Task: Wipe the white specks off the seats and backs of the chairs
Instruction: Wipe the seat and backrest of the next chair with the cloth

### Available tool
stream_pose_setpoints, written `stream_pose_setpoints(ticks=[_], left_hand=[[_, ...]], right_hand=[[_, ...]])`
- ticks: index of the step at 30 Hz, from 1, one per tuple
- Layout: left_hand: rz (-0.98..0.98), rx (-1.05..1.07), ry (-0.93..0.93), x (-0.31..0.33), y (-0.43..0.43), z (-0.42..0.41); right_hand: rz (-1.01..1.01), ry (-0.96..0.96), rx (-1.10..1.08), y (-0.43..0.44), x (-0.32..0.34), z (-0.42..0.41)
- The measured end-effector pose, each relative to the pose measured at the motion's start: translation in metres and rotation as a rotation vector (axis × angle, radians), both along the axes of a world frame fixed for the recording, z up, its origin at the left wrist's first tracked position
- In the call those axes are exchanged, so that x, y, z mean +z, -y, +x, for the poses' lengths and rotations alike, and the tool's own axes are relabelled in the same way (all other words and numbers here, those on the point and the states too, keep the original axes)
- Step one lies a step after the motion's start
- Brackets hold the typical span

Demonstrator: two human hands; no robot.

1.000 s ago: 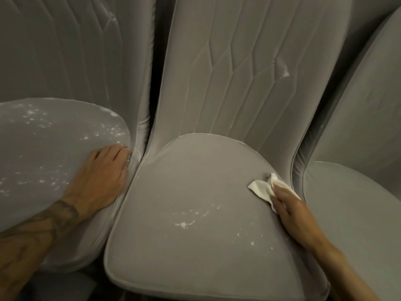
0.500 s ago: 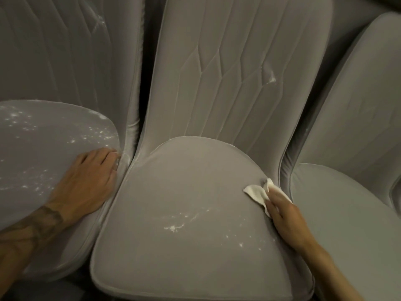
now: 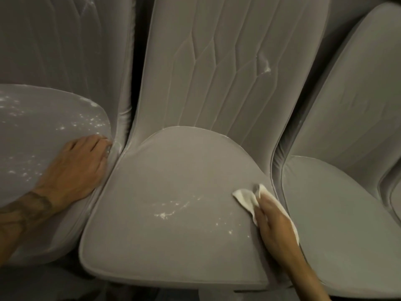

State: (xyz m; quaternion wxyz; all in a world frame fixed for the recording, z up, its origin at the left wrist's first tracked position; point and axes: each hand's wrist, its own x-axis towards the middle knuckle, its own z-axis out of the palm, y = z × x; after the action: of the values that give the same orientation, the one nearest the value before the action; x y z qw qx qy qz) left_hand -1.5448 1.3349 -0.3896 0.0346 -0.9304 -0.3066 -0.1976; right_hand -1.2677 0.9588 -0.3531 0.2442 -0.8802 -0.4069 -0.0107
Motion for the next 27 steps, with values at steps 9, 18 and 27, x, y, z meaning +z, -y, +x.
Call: stream_pose_setpoints(ticks=[9,18,27], left_hand=[[-0.036,-0.013,0.019,0.006,0.006,-0.001],[-0.022,-0.005,0.019,0.000,0.005,-0.001],[0.026,-0.062,0.007,0.007,0.007,-0.001]], right_hand=[[0.049,0.003,0.014,0.029,-0.006,-0.027],[0.012,-0.077,-0.124,-0.043,0.000,-0.013],[-0.030,-0.016,-0.192,-0.004,0.005,-0.038]])
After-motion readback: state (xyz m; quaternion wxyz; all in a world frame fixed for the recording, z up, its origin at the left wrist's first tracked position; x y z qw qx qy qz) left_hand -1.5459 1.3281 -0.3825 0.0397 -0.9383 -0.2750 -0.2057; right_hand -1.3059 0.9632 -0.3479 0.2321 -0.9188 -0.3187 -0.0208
